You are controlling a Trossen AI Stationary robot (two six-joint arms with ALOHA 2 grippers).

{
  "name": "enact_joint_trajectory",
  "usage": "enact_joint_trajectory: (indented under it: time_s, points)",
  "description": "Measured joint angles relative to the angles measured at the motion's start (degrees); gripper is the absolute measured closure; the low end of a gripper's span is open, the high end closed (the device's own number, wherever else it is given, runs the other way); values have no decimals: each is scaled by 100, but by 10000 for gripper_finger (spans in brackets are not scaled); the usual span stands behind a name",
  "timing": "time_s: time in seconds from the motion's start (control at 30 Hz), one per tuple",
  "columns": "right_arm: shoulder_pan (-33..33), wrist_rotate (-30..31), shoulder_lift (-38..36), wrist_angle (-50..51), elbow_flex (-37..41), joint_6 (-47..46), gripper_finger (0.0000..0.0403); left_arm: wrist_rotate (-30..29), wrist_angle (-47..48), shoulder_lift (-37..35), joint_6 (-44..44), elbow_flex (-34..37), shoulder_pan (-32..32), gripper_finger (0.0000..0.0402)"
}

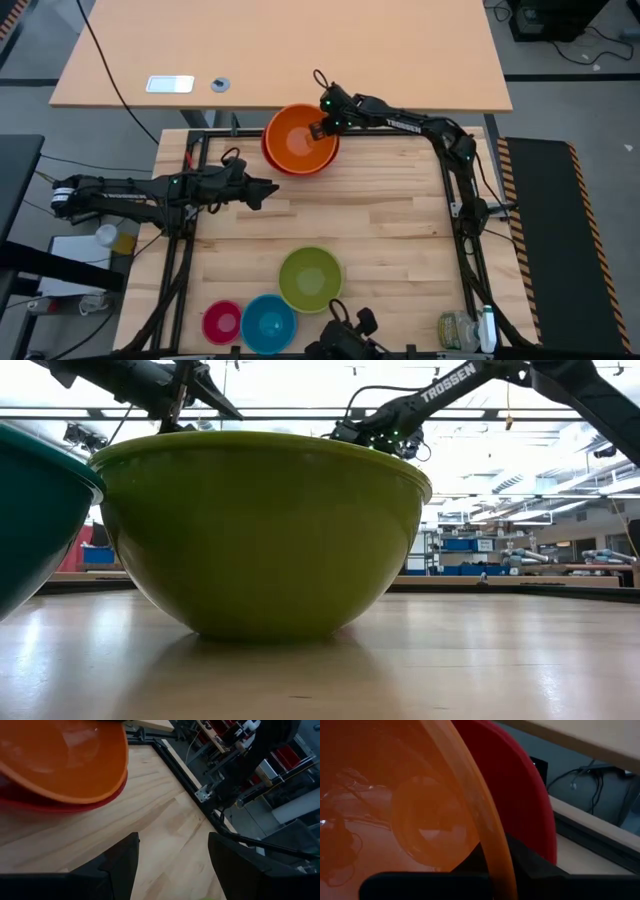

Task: Nest bowls inside each other by size order
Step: Stack the orange bowl on the red bowl

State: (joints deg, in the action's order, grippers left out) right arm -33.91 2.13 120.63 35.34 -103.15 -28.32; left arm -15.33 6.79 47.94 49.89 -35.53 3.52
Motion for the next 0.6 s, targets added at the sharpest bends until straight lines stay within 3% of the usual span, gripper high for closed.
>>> enact_joint_trajectory:
  time_s: [0.3, 0.6]
  points:
    - [0, -334, 213, -175, 2, 160, 350, -27, -370, 0, -11, 0, -196, 161]
    - [-52, -683, 215, -235, 1, 589, 263, -45, -503, 0, -141, 0, -320, 161]
